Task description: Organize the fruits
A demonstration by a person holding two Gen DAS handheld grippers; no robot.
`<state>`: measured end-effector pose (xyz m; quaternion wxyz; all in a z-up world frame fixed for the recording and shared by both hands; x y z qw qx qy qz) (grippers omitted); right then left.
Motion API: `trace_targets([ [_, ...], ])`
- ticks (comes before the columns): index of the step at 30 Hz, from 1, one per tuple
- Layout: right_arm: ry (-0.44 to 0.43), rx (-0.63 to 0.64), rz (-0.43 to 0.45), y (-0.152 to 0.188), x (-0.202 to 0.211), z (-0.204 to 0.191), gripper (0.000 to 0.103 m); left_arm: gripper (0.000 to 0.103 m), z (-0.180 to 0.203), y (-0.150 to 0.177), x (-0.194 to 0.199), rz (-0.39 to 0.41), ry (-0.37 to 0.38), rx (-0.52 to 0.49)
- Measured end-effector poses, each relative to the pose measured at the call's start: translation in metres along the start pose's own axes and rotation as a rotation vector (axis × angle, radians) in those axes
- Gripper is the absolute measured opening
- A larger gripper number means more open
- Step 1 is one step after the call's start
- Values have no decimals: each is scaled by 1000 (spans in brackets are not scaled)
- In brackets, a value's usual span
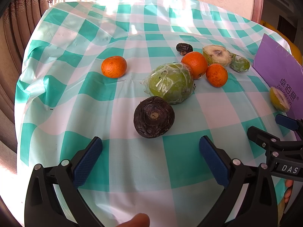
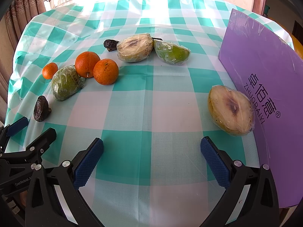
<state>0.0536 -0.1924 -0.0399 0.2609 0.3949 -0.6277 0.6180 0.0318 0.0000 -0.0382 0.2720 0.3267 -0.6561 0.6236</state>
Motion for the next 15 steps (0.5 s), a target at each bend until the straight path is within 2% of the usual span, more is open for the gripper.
trace_targets([
  [15, 1, -1, 2, 1, 1, -1, 99, 102, 0, 0, 0, 1, 0, 0],
])
Point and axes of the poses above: each gripper's, at about its wrist camera, not at the fingertips, and x roughly against the way its jaws point, z to its right, y to its underside, the point moved 5 cm from there along -x, roughly the way its jaws point, and after that the axes turned 5 degrees about -y, right-handed, at the moved point
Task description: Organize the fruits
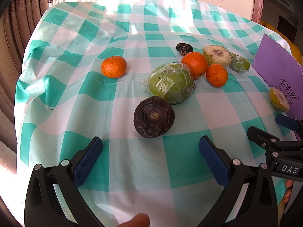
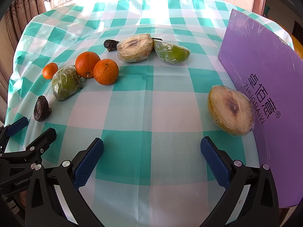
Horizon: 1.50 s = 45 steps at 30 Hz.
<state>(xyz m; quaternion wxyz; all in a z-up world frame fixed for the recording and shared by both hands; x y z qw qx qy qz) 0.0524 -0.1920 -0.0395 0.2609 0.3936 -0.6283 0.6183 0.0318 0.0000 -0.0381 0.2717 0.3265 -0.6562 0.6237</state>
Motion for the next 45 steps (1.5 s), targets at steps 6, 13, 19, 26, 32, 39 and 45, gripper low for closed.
trace_targets([
  [6, 1, -1, 1, 0, 0, -1, 99, 102, 0, 0, 0, 0, 0, 0],
  [13, 2, -2, 2, 1, 1, -1, 99, 102, 0, 0, 0, 0, 0, 0],
  [19, 2, -3, 2, 1, 0, -1, 99, 102, 0, 0, 0, 0, 0, 0],
  [26, 3, -3, 3, 1, 0, -1, 99, 102, 0, 0, 0, 1, 0, 0],
  [32, 3, -4, 4, 1, 1, -1, 99, 102, 0, 0, 0, 1, 0, 0],
  [39, 4, -5, 5, 2, 1, -2, 99, 102, 0, 0, 0, 1, 0, 0],
  [45, 4, -5, 2, 5, 2, -1, 99, 102, 0, 0, 0, -10, 0, 3],
])
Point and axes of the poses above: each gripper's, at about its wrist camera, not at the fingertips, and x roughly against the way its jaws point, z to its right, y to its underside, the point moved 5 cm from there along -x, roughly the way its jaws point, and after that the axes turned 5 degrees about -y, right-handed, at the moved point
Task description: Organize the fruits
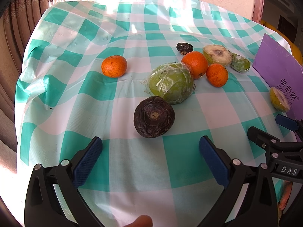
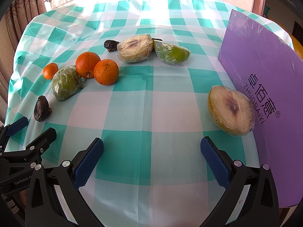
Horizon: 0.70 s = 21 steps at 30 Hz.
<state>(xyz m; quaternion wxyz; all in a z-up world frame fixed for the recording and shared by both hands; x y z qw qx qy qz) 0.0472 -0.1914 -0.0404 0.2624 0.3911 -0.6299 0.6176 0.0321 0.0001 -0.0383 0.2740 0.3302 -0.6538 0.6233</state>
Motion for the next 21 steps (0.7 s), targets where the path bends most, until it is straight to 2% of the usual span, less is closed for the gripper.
trace_targets([
  [4, -14, 13, -28, -3, -1, 2, 99, 102, -3, -3, -1, -17, -1, 4],
  [7, 19, -80, -13, -6, 9, 17, 99, 102, -4, -4, -1, -15, -5, 4],
  [9, 10, -134, -5, -7, 12, 28, 99, 101, -5, -4, 0, -12, -3, 15],
  [15, 51, -268, 43, -5, 20, 49, 99, 101, -14, -5, 6, 11, 70, 93],
  [21, 69, -322, 84, -10, 24, 57, 98, 101, -15, -13, 10, 39, 115, 113],
])
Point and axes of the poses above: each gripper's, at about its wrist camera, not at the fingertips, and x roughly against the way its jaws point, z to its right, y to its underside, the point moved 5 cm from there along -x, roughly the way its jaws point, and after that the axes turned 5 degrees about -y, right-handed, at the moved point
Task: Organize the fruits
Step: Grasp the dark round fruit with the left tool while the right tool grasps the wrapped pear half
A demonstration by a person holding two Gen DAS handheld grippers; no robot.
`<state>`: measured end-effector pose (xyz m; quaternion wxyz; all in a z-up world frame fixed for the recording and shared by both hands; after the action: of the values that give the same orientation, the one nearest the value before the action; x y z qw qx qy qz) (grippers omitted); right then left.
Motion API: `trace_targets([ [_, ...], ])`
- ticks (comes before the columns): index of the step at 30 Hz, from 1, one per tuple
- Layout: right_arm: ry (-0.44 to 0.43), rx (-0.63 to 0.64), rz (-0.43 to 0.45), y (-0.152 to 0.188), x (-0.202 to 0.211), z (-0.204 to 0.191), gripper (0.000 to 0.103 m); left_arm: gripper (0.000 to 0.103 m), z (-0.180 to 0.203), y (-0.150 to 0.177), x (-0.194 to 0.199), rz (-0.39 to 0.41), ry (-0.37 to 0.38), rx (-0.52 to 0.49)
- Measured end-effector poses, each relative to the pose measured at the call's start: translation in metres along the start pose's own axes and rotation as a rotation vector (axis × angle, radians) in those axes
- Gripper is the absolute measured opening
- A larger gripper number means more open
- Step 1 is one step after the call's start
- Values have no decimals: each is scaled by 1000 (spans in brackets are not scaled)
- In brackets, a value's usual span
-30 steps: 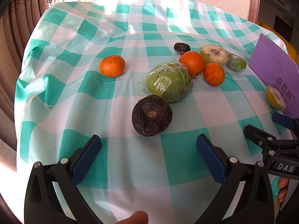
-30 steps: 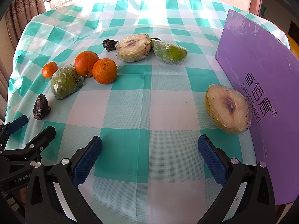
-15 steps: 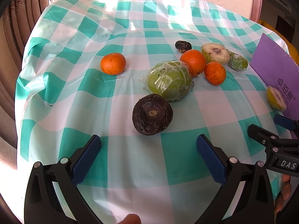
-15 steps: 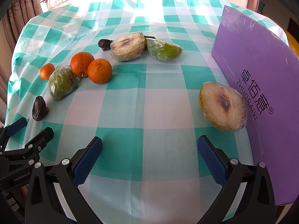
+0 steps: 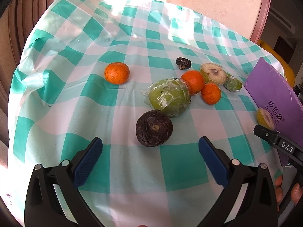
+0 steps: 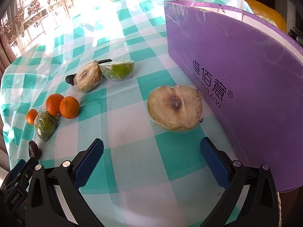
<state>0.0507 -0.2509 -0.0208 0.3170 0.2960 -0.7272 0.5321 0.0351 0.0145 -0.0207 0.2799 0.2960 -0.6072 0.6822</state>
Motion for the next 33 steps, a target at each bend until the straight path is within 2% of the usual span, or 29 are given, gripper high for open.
trace_targets([
  [3, -2, -16, 8, -6, -1, -1, 98, 98, 1, -6, 0, 9, -17, -4],
  [8, -8, -25, 2, -11, -7, -5, 98, 75, 3, -8, -15, -48, -26, -14],
  [9, -2, -24, 8, -12, -7, -5, 98, 74, 2, -8, -16, -48, -31, -14],
  [12, 8, -18, 33, -16, -6, -6, 98, 59, 3, -9, -18, -38, -49, -34],
  [14, 6, -22, 41, -19, -7, -6, 96, 41, 5, -9, -18, -28, -54, -50],
  [17, 1, -43, 53, -22, -7, 0, 87, 41, 8, -7, -17, -14, -74, -69],
  [19, -20, -80, 43, -21, -10, 7, 75, 41, 8, -7, -15, -5, -80, -68],
  [20, -29, -93, 34, -20, -12, 9, 74, 41, 7, -6, -15, 0, -83, -66],
  [26, 5, -69, 40, -18, -13, 6, 72, 41, 8, -5, -10, 26, -88, -67],
  [30, 65, -18, 40, -20, -14, 4, 68, 41, 9, -5, -11, 23, -81, -61],
  [33, 153, 86, 29, -19, -18, -5, 69, 41, 9, -5, -10, 25, -86, -64],
])
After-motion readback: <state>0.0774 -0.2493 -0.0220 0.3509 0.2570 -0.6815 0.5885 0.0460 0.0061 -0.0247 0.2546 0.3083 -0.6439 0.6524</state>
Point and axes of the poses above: each gripper's, at about its wrist camera, not at the fingertips, and x roughly against the way its jaws point, z to its right, y to its underside, the point moved 5 cm from there along -x, roughly the way its jaws point, and after that the axes turned 5 degrees about -y, right-handed, at the moved point
